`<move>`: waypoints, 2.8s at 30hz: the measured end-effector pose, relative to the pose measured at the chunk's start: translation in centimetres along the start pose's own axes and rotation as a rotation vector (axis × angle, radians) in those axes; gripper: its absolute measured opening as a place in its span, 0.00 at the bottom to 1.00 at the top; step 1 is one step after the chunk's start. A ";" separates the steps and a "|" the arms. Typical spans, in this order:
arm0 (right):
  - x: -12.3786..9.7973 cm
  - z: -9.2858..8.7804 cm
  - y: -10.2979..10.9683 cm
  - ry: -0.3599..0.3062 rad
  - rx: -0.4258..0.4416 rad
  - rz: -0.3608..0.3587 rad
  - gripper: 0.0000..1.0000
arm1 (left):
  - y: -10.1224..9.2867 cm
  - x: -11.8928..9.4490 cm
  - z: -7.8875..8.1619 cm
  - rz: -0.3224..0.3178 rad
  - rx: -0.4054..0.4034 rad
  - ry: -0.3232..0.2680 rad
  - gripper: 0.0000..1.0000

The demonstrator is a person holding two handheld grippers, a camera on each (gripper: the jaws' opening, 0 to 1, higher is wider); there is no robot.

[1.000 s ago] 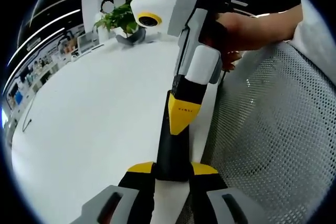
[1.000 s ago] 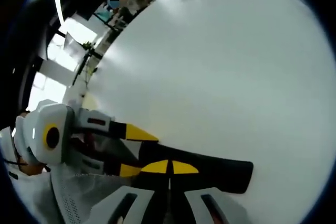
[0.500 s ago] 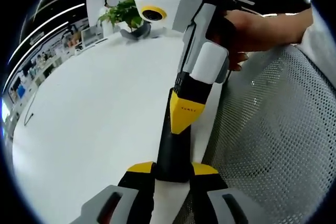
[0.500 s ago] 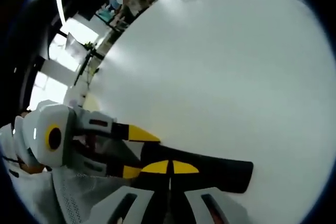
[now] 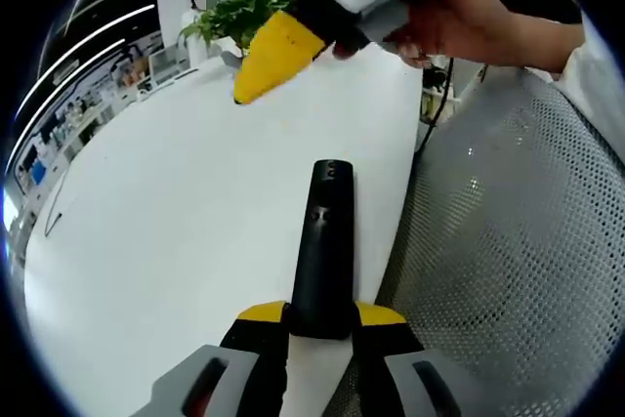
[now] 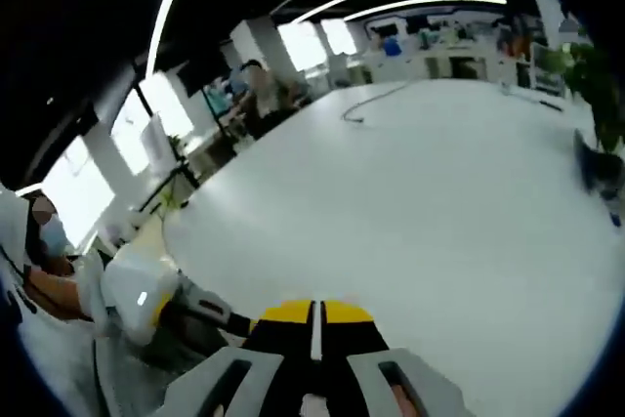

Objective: Press the specified remote control buttons in sequence, fully releasing each button before pressing the next.

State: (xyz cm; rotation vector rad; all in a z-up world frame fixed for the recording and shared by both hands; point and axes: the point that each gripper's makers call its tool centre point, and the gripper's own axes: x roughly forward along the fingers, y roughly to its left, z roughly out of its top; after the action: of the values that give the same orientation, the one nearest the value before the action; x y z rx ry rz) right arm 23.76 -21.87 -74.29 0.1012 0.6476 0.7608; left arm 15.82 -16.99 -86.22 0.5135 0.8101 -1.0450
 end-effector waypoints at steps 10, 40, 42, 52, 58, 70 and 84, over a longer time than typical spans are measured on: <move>-5.2 2.2 -2.1 -0.207 -0.053 -0.168 0.45 | 0.8 -0.3 -0.2 -0.010 0.039 0.033 0.23; -7.3 -0.4 -5.7 -0.213 -0.112 -0.395 0.75 | 10.5 0.3 2.3 0.031 0.162 0.084 0.23; -7.3 -0.6 -5.7 -0.207 -0.109 -0.396 0.75 | 11.3 0.4 2.6 0.038 0.177 0.086 0.23; -7.1 -1.1 -6.1 -0.177 -0.084 -0.404 0.74 | 15.4 0.9 4.5 0.051 0.240 0.101 0.23; -7.1 -1.4 -6.2 -0.167 -0.083 -0.412 0.73 | 17.8 1.4 5.7 0.060 0.273 0.106 0.23; -7.0 -1.8 -6.4 -0.141 -0.076 -0.423 0.72 | 23.1 2.0 7.1 0.097 0.306 0.122 0.23; -6.8 -2.4 -6.6 -0.107 -0.067 -0.427 0.71 | 27.6 3.3 8.1 0.113 0.380 0.157 0.23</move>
State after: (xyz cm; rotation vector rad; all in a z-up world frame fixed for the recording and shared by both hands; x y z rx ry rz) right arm 22.70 -31.55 -74.76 -0.0578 0.5175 0.3616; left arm 44.40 -12.75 -83.84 0.9639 0.7120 -1.0675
